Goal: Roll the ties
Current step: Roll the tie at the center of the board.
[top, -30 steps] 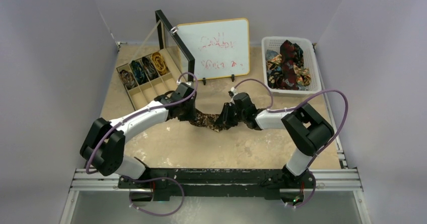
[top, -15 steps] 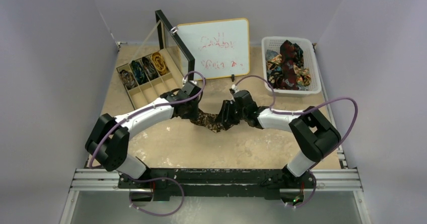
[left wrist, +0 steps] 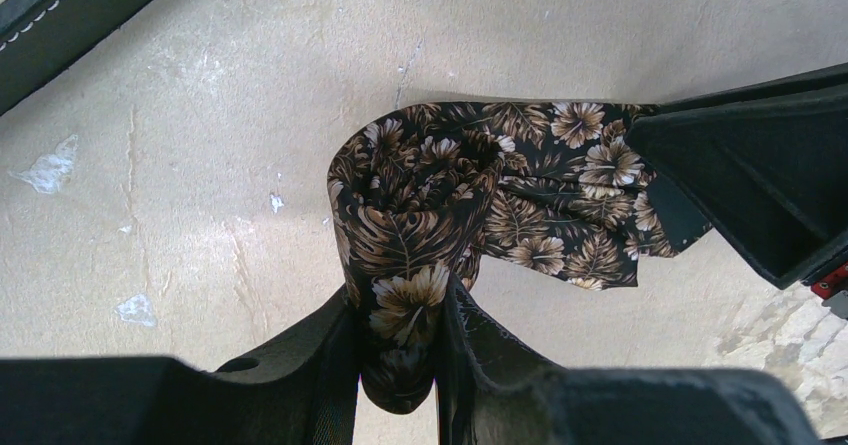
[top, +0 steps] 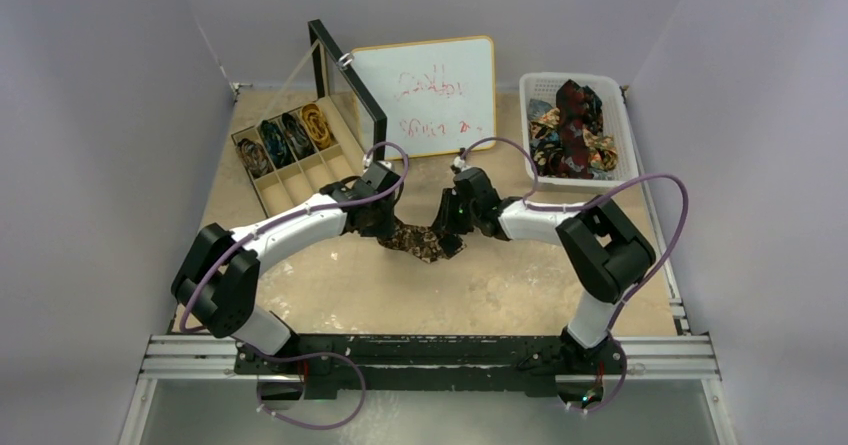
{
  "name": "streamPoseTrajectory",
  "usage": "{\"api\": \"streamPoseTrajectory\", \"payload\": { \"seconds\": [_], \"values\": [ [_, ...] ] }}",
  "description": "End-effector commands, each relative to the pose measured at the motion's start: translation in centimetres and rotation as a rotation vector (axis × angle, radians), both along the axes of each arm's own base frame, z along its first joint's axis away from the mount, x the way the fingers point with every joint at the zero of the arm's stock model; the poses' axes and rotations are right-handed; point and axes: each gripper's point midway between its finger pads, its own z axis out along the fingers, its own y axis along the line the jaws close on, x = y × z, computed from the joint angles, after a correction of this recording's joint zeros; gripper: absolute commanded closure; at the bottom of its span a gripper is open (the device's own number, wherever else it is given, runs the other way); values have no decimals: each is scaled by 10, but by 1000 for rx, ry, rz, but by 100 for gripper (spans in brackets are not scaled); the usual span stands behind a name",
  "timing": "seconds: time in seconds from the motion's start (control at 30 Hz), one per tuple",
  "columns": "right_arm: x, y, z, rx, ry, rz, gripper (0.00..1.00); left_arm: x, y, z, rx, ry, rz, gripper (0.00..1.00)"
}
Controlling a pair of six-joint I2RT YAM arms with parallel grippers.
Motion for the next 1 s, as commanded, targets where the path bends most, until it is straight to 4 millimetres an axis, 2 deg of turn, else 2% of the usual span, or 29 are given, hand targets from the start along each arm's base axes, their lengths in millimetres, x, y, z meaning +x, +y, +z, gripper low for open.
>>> {"api": "streamPoseTrajectory", "payload": {
  "seconds": [0.0,0.03,0.17,0.3,0.4,0.6,0.73,0.97],
  "values": [
    [-23,-13,-21,-35,55,37,76,11,-9,10,-21,-40,-10,78],
    [-24,-14,-19,-28,49,36,76,11,-8,10,-17,-42,-13,78],
    [-49,-8,-15,61,94,93,77,14,-8,10,9,-51,-54,78],
    [-61,-10,-11,76,122,115,76,15,-5,11,46,-61,-108,78],
    [-52,-13,-3,49,89,91,70,17,-6,13,55,-78,-133,78],
    [-36,-5,25,96,27,60,62,15,-14,11,91,-106,-190,77],
    [-37,0,34,149,26,51,60,13,-15,8,148,-123,-154,76],
    [-50,6,33,261,76,22,60,4,-27,12,217,-185,-151,74]
  ]
}}
